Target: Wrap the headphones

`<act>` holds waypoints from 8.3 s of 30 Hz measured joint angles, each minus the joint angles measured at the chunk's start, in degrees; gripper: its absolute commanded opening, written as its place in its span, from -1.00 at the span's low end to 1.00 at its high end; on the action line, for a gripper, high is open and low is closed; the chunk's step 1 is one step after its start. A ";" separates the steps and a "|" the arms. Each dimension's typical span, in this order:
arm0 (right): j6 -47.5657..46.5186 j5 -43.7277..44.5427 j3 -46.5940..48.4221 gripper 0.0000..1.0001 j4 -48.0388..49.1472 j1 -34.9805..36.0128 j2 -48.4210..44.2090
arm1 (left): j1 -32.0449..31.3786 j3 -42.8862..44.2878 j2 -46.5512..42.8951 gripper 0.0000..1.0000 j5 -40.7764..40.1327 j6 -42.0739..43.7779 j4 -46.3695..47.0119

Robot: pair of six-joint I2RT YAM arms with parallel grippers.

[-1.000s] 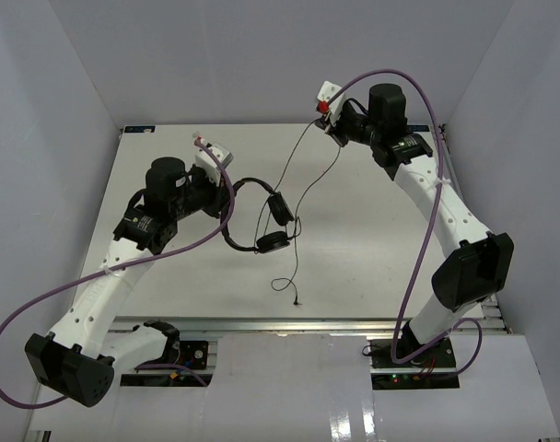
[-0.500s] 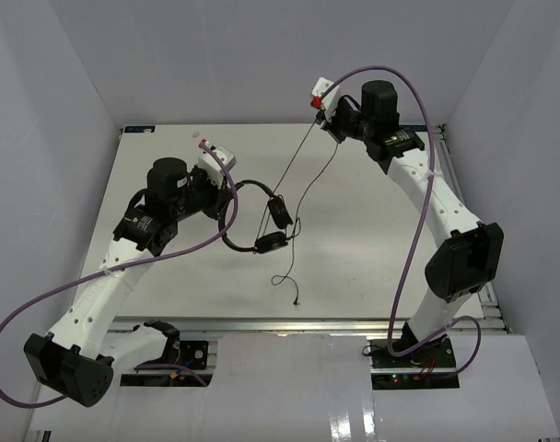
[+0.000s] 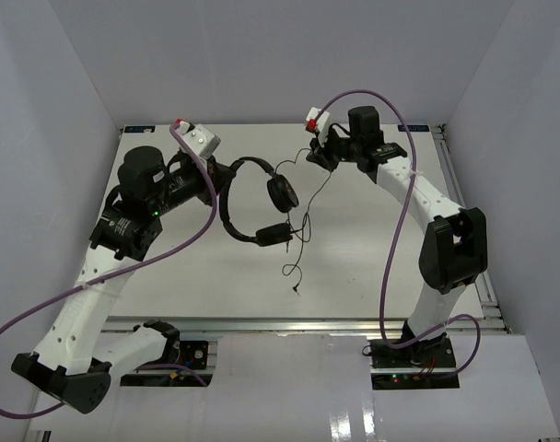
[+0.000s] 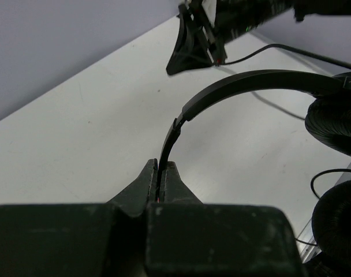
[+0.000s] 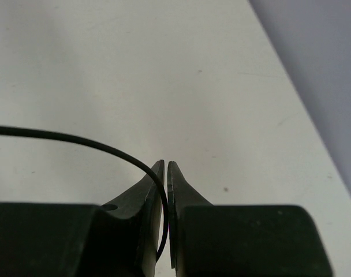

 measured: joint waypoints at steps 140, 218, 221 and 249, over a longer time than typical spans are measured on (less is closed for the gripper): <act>-27.84 51.19 -38.56 -0.76 16.16 35.73 -28.20 | 19.29 2.75 18.14 -1.00 -16.44 -20.58 18.01; -24.16 39.33 -15.72 -0.80 16.90 12.41 -8.07 | -1.23 -16.92 8.50 -1.00 10.68 -3.97 3.00; -21.57 36.48 -15.86 -0.79 15.69 11.39 -8.07 | -1.23 -16.57 7.85 -1.00 10.36 -4.93 3.13; -0.98 7.06 -21.29 -0.20 5.86 6.21 -8.13 | -0.35 -9.69 5.07 -1.00 4.17 -16.17 6.14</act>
